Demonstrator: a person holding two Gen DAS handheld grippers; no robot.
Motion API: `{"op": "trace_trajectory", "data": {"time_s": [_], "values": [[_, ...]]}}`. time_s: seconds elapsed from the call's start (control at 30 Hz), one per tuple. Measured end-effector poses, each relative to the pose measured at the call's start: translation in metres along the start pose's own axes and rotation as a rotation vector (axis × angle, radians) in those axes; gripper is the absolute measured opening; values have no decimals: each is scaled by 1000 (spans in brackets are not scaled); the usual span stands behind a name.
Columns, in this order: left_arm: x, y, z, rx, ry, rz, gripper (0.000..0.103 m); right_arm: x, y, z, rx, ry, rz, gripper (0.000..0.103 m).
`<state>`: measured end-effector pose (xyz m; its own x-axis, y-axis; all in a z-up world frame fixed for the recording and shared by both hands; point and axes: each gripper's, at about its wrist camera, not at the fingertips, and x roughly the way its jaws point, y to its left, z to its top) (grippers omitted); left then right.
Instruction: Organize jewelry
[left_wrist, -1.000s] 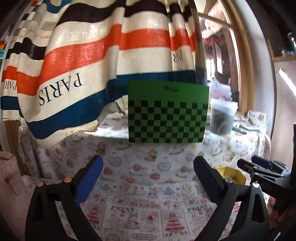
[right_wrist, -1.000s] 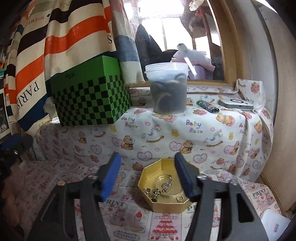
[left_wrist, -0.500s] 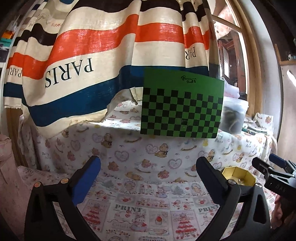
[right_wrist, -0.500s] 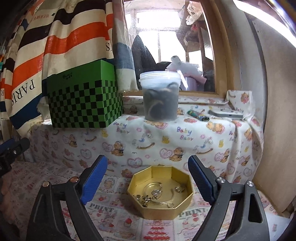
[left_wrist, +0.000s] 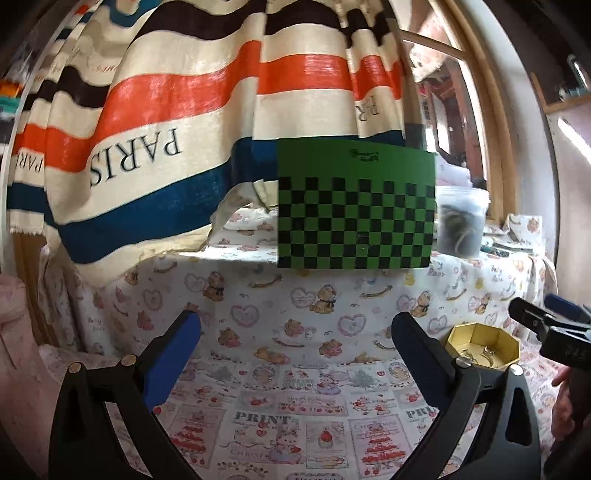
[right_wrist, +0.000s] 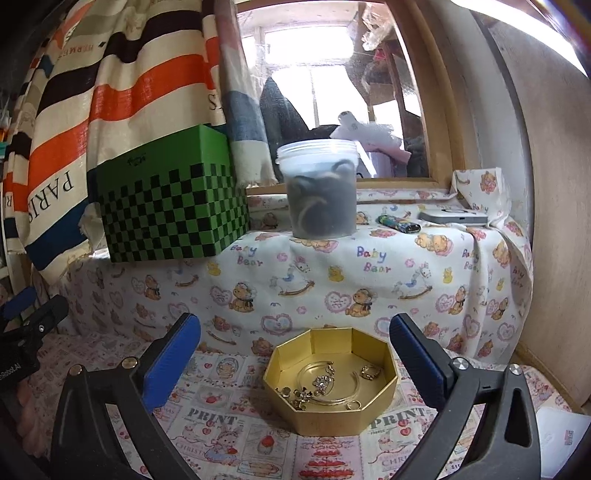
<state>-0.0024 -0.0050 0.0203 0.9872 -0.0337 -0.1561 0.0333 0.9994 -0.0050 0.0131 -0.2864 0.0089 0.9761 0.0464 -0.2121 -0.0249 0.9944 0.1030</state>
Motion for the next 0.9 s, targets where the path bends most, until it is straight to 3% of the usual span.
{"op": "trace_trajectory", "data": {"time_s": [0.27,0.47,0.9], "values": [[28,-1,-6,6,136,17,102,7,1,-2,-12,33,-46,103],[25,-7,-7,29,128,-12,102,8,11,-3,-64,35,-52,103],[26,-5,-6,19,132,25,102,9,18,-4,-95,40,-50,103]]}}
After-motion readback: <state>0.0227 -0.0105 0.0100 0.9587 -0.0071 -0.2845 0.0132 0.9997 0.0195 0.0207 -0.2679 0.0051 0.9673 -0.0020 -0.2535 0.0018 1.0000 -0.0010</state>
